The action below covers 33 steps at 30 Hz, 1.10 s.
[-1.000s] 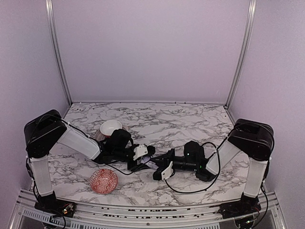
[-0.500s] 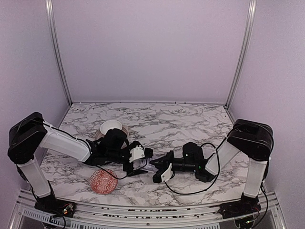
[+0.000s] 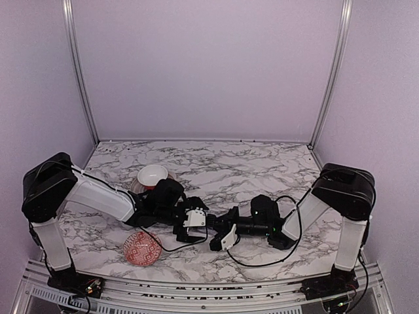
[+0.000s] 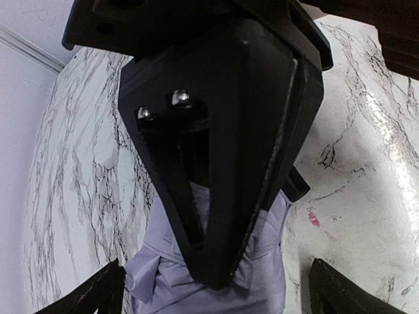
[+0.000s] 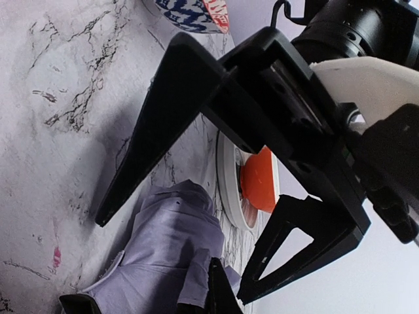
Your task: Put away the umbrella
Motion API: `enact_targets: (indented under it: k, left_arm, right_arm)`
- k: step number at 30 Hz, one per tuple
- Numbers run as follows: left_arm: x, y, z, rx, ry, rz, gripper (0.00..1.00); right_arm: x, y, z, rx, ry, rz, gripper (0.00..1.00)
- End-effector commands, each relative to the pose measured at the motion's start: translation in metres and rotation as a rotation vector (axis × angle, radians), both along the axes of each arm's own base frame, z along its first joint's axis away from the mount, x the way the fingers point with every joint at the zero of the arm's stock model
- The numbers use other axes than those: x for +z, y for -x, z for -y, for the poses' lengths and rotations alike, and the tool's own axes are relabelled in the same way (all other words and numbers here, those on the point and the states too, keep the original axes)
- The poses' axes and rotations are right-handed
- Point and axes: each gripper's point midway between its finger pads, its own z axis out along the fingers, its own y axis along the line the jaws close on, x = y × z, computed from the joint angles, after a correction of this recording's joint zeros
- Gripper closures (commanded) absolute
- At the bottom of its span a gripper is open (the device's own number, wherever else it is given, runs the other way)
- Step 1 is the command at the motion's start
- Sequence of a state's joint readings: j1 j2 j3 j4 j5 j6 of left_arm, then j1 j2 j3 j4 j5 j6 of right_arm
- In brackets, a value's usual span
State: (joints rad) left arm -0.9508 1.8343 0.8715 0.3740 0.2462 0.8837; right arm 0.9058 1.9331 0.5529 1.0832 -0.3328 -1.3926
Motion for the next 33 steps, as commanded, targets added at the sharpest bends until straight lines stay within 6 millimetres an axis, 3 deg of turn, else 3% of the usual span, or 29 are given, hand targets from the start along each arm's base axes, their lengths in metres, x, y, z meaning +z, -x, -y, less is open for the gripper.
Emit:
enact_targets:
  k: [1,7,13,22,28,33]
  left_arm:
    - [0.002,0.0,0.01,-0.061,0.04,0.035,0.01]
    - [0.039,0.006,0.017,-0.097,0.143,0.053,0.01]
    - [-0.01,-0.006,-0.001,-0.064,0.027,-0.044,0.01]
    - [-0.016,0.001,0.01,-0.137,-0.002,-0.058,0.08]
    - [-0.004,0.004,0.018,-0.171,0.02,-0.036,0.06]
    - [-0.032,0.002,0.008,-0.154,-0.107,-0.071,0.14]
  right_arm:
    - [-0.072,0.013,0.028,-0.037,0.219,-0.15,1.0]
    - [-0.073,0.014,0.029,-0.037,0.224,-0.155,1.0]
    - [-0.071,0.014,0.028,-0.036,0.218,-0.153,1.0]
    - [-0.07,0.012,0.028,-0.039,0.224,-0.15,1.0]
    - [-0.07,0.012,0.027,-0.037,0.225,-0.153,1.0]
    - [-0.068,0.011,0.028,-0.042,0.224,-0.145,1.0]
